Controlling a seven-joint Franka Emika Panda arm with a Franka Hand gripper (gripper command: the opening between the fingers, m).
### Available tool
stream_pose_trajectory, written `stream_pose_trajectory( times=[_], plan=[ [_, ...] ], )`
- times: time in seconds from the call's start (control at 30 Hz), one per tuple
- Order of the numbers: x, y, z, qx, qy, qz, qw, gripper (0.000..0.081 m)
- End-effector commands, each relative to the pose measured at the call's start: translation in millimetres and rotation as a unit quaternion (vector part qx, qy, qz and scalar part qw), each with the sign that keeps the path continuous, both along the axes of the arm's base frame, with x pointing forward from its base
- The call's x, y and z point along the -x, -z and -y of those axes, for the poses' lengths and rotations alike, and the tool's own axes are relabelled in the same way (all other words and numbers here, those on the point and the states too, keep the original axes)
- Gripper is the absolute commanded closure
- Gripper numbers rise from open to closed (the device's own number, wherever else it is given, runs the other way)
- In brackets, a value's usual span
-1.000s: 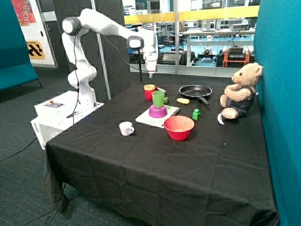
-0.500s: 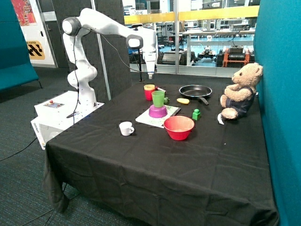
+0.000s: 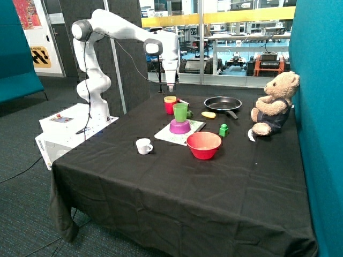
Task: Stack the cups
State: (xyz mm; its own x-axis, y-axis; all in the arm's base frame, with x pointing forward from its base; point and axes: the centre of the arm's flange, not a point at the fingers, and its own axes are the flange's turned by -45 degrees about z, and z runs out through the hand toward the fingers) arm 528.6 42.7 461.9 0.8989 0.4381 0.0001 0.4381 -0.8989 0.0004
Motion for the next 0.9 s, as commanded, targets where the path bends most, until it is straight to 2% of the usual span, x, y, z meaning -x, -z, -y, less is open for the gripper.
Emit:
stream_pose_trajectory(
  times=[0.0,0.17,0.27,0.57,0.87],
  plan=[
    [-13.6,-0.5,21.2,-0.00018,0.021,-0.0001,0.9998,0.0283],
    [-17.0,5.6,30.6,-0.00018,0.033,-0.0001,0.9995,0.0322],
    [-17.4,9.6,33.7,-0.00018,0.036,-0.0001,0.9994,0.0298],
    [-15.7,23.3,38.8,-0.00018,0.044,-0.0001,0.9990,0.0300],
    [-26.5,31.2,44.8,-0.00018,0.055,-0.0001,0.9985,0.0307]
  ],
)
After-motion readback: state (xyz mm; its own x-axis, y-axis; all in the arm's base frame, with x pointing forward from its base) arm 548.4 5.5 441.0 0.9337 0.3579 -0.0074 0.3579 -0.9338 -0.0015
